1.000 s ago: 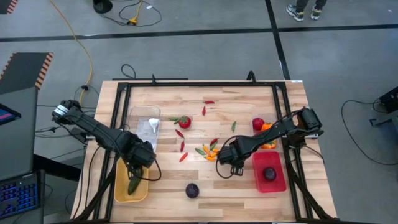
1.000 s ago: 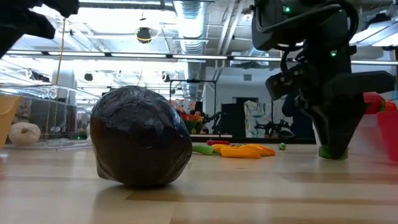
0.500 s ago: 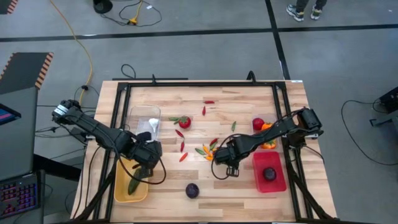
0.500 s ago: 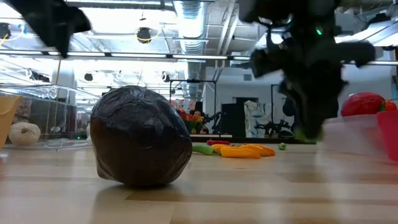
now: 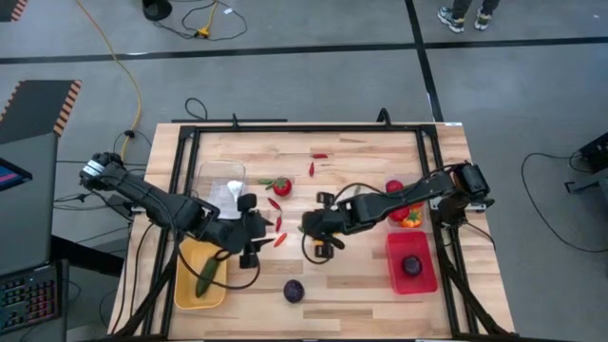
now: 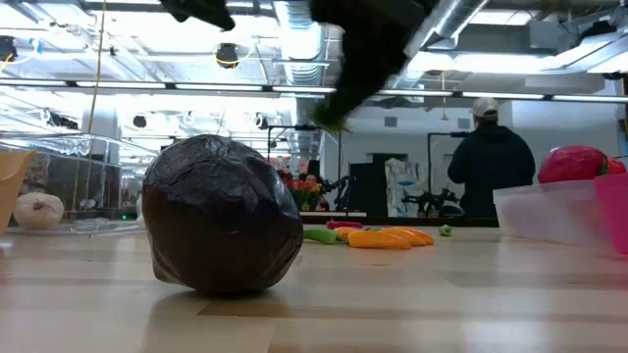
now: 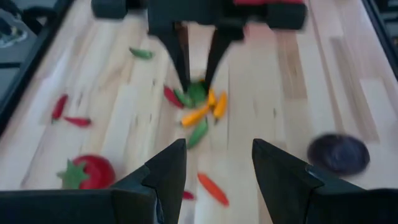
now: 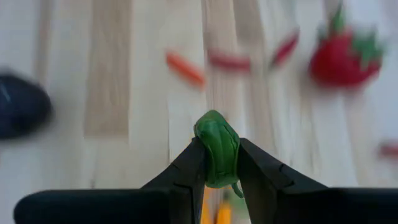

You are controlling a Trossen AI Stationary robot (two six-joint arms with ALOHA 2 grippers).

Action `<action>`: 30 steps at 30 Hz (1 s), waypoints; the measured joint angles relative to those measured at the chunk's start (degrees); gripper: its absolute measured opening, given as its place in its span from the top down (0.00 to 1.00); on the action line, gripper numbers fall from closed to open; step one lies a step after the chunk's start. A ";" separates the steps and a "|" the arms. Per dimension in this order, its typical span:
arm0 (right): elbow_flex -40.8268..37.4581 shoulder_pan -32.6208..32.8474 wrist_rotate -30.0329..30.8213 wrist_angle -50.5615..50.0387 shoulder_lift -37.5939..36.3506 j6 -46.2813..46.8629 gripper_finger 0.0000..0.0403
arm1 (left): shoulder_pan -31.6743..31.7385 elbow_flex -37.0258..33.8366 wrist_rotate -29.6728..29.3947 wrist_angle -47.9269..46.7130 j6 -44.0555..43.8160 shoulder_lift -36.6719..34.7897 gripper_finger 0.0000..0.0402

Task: Sort produce into baskets
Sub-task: Put the green chili pepper into the yellow bin

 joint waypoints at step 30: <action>0.03 -1.35 0.00 25.10 -0.07 -8.63 0.72 | 4.32 0.00 0.08 1.95 0.13 0.00 0.58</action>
